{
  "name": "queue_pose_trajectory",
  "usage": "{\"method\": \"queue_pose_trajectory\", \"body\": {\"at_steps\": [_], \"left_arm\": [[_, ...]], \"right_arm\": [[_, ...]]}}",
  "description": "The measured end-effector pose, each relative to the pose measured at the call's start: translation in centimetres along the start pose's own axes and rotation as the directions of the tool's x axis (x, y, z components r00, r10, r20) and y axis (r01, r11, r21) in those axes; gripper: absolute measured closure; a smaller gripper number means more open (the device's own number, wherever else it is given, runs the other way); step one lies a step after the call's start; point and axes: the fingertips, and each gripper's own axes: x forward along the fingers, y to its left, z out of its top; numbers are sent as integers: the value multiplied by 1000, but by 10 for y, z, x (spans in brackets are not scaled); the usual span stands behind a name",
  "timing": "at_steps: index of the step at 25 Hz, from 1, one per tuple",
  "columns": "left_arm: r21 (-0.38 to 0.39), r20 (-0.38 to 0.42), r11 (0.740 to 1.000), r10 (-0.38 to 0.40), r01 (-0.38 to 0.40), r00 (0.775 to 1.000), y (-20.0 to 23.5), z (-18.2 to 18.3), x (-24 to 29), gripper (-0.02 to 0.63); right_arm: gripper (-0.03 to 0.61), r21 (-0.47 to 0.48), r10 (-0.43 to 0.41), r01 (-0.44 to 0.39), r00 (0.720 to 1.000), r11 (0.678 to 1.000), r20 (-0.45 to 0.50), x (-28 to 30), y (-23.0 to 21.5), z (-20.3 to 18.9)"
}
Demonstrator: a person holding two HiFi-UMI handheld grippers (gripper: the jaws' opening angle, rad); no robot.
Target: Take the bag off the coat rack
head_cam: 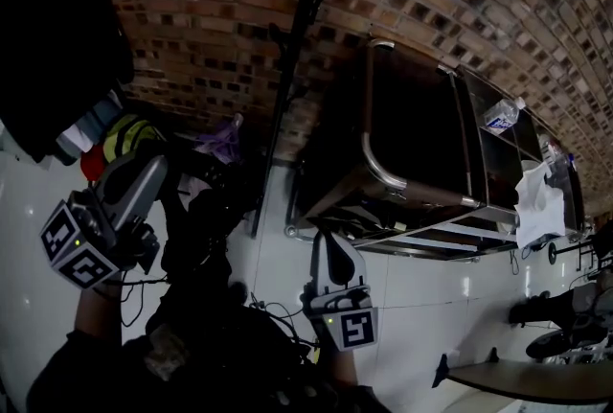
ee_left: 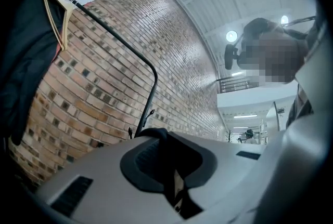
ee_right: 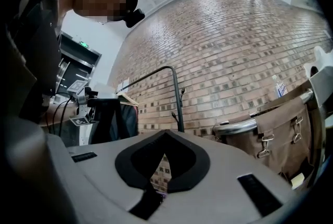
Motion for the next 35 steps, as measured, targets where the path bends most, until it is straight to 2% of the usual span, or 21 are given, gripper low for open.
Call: {"method": "queue_pose_trajectory", "body": {"at_steps": [5,14,22,30,35], "left_arm": [[17,5,999,28,-28,1000,-13,12,-31,586],[56,5,998,30,-31,1000,-21,31,-74,586],[25,-40,999,-26,27,999,-23,44,-113,586],[-3,-91,998,-70,70,993,-36,31,-169,586],[-2,-106,998,-58,58,993,-46,26,-205,586]], "right_arm": [[572,63,32,-32,999,998,0,-16,21,2],[572,77,17,-18,1000,997,21,-18,52,9],[572,20,-17,17,1000,1000,19,-12,107,23],[572,-11,-45,45,999,999,-21,-46,170,16],[572,-36,-59,58,998,998,-35,-66,202,18]]}}
